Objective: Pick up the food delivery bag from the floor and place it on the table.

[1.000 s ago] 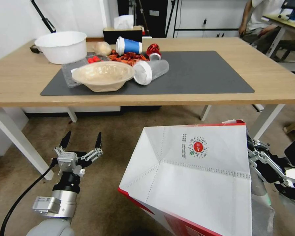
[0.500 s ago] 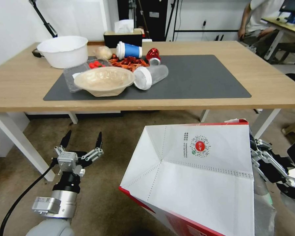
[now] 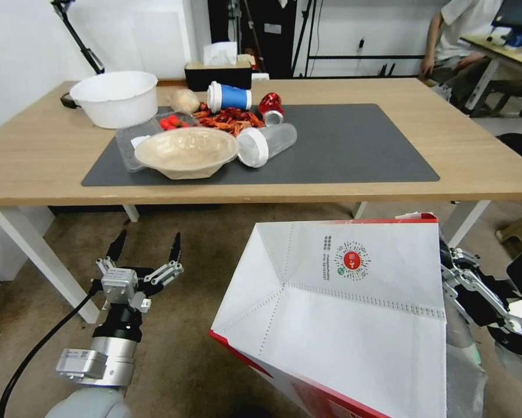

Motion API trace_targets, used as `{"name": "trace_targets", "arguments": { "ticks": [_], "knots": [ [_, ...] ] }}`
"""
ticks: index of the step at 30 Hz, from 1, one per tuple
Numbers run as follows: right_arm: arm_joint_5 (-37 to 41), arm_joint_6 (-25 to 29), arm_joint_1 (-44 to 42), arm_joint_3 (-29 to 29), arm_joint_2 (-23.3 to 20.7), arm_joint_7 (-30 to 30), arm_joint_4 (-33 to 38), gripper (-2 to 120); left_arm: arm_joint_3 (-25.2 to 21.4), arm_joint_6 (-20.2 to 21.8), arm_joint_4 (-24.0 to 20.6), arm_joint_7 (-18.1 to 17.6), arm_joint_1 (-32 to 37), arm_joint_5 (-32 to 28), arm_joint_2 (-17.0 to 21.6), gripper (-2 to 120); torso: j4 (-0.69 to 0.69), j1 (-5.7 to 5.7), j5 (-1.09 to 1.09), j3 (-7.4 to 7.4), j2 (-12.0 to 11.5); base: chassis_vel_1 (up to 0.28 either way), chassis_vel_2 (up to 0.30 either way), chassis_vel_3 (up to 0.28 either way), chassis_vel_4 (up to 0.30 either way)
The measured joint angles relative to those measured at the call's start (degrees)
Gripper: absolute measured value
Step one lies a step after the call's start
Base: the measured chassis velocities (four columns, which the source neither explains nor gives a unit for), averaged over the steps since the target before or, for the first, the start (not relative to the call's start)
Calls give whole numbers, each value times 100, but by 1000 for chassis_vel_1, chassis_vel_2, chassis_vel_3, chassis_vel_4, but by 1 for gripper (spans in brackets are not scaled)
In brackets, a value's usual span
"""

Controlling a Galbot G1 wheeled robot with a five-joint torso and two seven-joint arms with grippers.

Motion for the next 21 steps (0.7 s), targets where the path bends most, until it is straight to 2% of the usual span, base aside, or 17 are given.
{"name": "trace_targets", "arguments": {
  "ticks": [21],
  "knots": [
    [-162,29,-53,-44,184,-49,-16,0,35,-13,18,84,26,7,35,100,0,200,0,323,524,0,0,0,0]
  ]
}}
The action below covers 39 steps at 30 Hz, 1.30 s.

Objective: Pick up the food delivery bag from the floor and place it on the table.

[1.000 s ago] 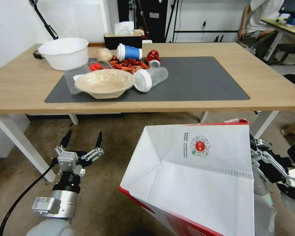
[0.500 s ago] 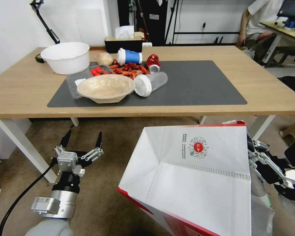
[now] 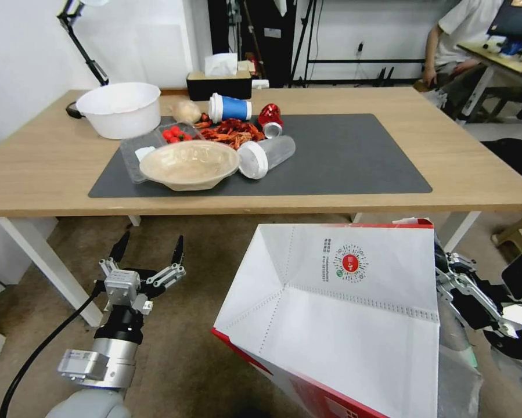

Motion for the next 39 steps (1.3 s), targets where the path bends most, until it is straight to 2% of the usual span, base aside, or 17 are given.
{"name": "trace_targets", "arguments": {
  "ticks": [39],
  "knots": [
    [-93,90,-39,44,43,15,-72,0,59,-54,67,-17,5,23,-106,100,0,391,0,578,969,0,0,0,0]
  ]
}}
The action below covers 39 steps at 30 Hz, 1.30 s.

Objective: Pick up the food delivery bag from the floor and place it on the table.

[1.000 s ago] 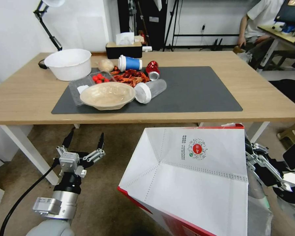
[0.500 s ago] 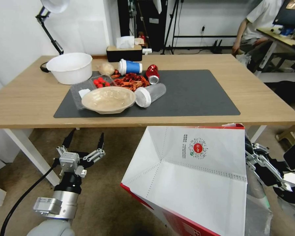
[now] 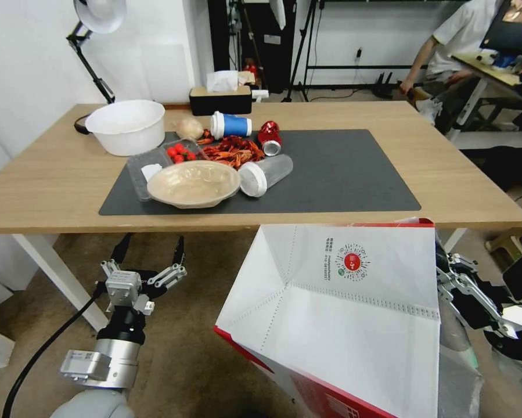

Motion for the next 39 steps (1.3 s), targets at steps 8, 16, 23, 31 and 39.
{"name": "trace_targets", "arguments": {
  "ticks": [8,16,23,31,39],
  "knots": [
    [-45,16,-1,-18,34,0,-32,0,15,-15,22,2,2,11,-1,100,0,83,0,117,199,0,0,0,0],
    [-76,27,8,-29,42,-4,-67,0,13,-22,53,0,-1,14,-3,100,0,158,0,218,374,0,0,0,0],
    [-80,27,22,-36,44,-8,-91,0,12,-34,76,-6,-3,15,-12,100,0,241,0,337,576,0,0,0,0],
    [-86,27,31,-44,50,-17,-108,0,18,-210,81,54,-11,-121,8,100,0,309,0,432,739,0,0,0,0],
    [-95,27,19,-41,58,-21,-82,0,19,-285,81,77,-3,-106,15,100,0,311,0,433,742,0,0,0,0]
  ]
}}
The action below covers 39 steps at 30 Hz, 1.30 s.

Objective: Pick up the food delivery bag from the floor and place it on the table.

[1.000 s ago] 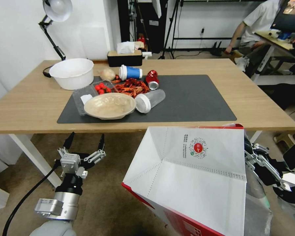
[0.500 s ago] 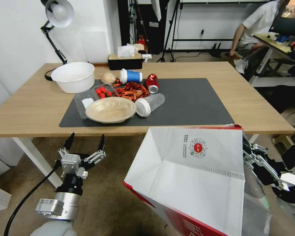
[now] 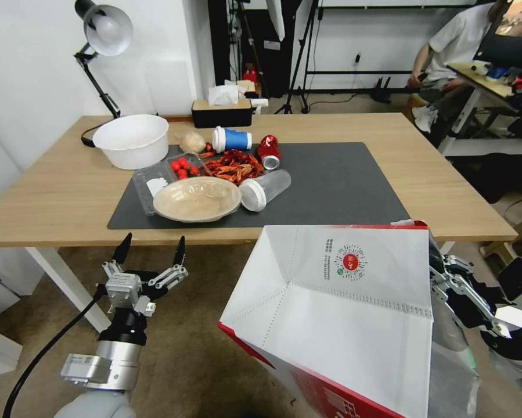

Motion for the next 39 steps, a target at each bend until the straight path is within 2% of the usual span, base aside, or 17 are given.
{"name": "trace_targets", "arguments": {
  "ticks": [11,23,32,35,37,39],
  "knots": [
    [45,31,6,-27,3,80,133,0,-5,5,-10,-51,18,123,2,100,0,-12,0,-16,-28,0,0,0,0],
    [524,477,151,-40,-129,991,629,0,10,115,-33,-180,46,288,4,100,0,-20,0,-28,-48,0,0,0,0],
    [754,813,383,6,-259,1963,954,0,82,201,-24,-197,-34,271,79,100,-2,-24,0,-33,-58,0,0,0,0],
    [791,939,669,-107,-355,2533,1077,0,72,200,-20,-216,-22,262,95,100,0,-25,0,-35,-61,0,0,0,0],
    [800,958,748,-137,-383,2670,1101,0,69,200,-20,-220,-18,262,96,100,0,-25,0,-35,-61,0,0,0,0],
    [833,1036,1049,-270,-525,3223,1163,0,68,195,-28,-227,-9,261,92,100,1,-26,0,-36,-63,0,0,0,0]
  ]
}}
